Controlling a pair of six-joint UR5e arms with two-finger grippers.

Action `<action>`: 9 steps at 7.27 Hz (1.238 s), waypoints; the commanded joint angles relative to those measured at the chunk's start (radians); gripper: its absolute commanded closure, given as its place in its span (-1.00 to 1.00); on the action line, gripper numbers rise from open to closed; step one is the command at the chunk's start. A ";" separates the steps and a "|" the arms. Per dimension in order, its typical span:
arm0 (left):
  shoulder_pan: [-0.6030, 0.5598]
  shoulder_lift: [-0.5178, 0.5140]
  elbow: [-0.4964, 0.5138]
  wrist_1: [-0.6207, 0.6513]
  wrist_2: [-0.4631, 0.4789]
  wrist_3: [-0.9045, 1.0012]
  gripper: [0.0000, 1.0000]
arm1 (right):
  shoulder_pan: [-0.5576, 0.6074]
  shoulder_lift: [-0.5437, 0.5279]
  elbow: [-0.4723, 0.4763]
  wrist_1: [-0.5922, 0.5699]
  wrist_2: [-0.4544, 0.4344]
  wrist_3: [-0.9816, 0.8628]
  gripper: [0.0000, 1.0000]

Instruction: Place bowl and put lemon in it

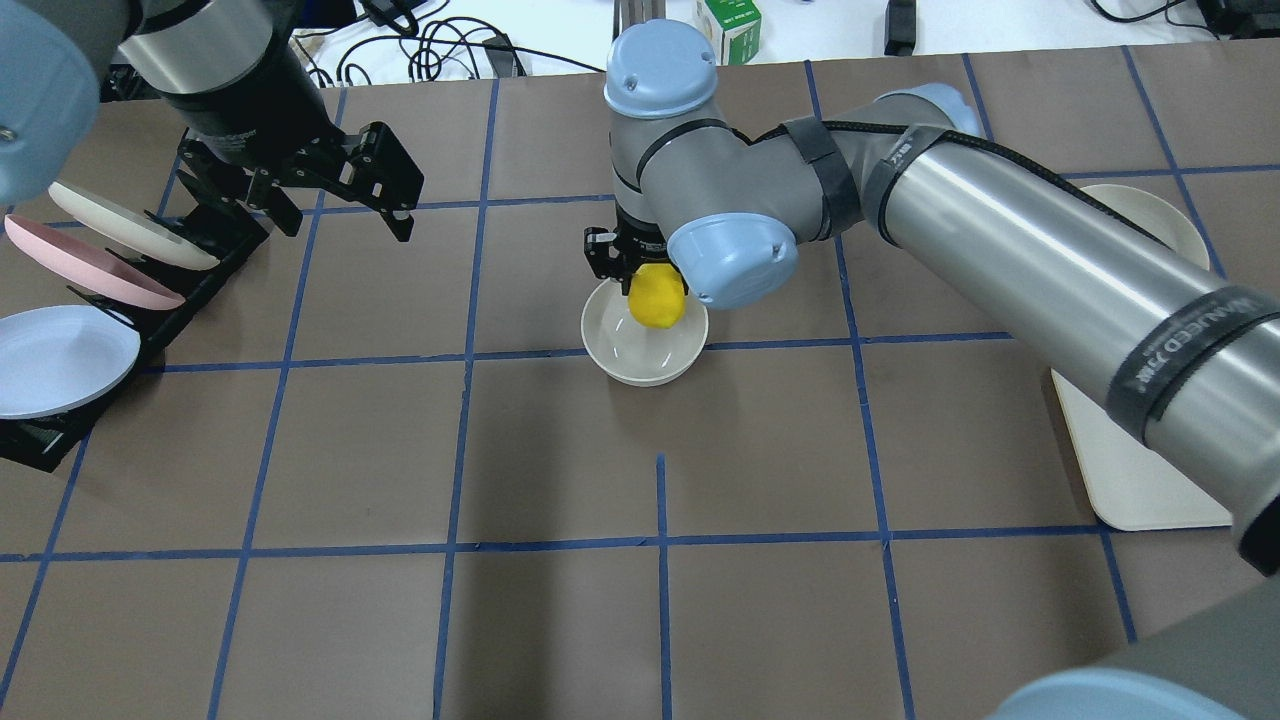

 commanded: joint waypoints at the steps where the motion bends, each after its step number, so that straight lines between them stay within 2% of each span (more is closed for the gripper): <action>1: -0.001 -0.004 -0.001 -0.003 0.003 -0.006 -1.00 | 0.003 0.031 0.001 -0.010 0.006 0.004 1.00; 3: -0.001 -0.002 -0.003 -0.001 0.003 -0.004 -1.00 | 0.031 0.085 0.001 -0.084 0.009 0.024 1.00; 7: -0.001 -0.005 -0.006 0.002 -0.003 -0.004 -1.00 | 0.032 0.116 0.014 -0.082 -0.008 0.008 0.83; 8: 0.001 -0.005 -0.004 0.005 -0.003 -0.006 -1.00 | 0.032 0.119 0.014 -0.079 -0.008 0.010 0.42; 9: 0.003 -0.004 -0.004 0.005 -0.003 -0.004 -1.00 | 0.032 0.120 0.012 -0.077 -0.005 0.021 0.13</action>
